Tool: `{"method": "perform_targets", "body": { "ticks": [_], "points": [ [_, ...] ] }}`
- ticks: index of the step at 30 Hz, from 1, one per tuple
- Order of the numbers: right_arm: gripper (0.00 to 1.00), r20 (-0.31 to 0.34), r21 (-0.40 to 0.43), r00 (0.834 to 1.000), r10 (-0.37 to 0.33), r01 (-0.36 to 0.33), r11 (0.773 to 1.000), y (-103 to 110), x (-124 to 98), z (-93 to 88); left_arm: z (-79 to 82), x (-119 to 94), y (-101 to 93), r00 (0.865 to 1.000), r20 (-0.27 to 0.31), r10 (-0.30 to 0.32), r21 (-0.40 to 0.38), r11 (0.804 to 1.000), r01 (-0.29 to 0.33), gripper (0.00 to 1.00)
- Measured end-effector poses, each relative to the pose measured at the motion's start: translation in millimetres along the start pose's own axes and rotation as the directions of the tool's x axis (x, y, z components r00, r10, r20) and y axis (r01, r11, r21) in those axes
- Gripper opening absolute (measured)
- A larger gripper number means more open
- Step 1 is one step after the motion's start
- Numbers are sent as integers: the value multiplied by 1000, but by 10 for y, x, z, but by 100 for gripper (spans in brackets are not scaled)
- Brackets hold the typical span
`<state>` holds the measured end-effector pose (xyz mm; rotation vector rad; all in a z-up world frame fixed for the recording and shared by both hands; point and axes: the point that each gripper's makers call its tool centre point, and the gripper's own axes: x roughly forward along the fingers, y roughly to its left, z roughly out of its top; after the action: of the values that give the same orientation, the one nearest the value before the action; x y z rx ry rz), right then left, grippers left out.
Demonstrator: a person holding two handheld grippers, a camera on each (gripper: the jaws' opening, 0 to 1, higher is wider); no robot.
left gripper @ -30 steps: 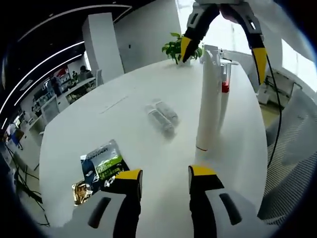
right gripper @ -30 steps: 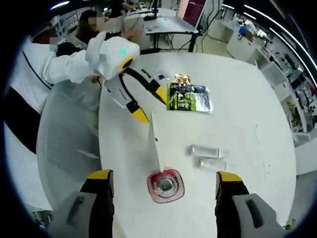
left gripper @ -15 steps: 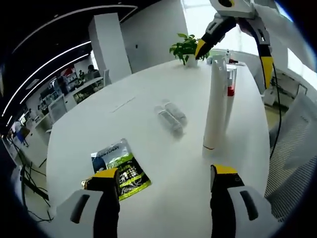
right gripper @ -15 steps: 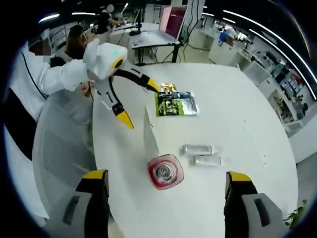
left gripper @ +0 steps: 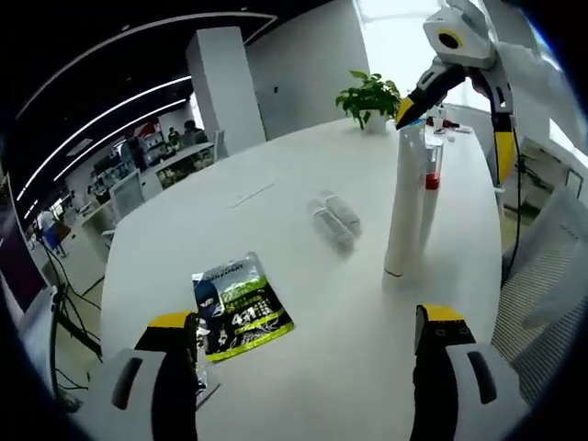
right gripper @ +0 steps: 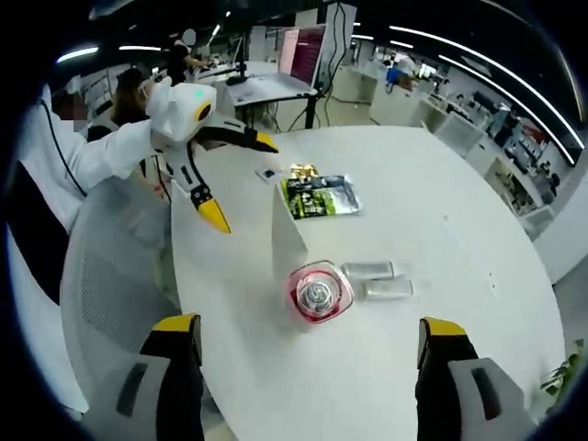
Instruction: Arrange the skincare products in the storage area until every visible bottle or jar stands upright without overlapping.
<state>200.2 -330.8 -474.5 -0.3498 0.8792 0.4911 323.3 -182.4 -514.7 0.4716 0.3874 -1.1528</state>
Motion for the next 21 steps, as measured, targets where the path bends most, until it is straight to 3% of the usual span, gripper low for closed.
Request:
{"method": "perform_targets", "body": {
  "ticks": [5, 8, 13, 21],
  "points": [
    [99, 32, 10, 999, -12, 12, 1000, 58, 11, -16, -6, -122, -103, 999, 17, -35, -64, 997, 36, 99],
    [99, 52, 31, 999, -14, 13, 999, 48, 8, -42, 61, -225, -117, 997, 79, -26, -109, 993, 34, 99],
    [99, 73, 63, 997, -11, 6, 998, 55, 21, -92, 11, -340, -138, 996, 86, -18, -95, 995, 26, 99],
    [99, 147, 115, 989, -29, 12, 993, -30, -57, -141, 104, -507, -232, 992, 129, -14, -96, 995, 27, 99]
  ]
}}
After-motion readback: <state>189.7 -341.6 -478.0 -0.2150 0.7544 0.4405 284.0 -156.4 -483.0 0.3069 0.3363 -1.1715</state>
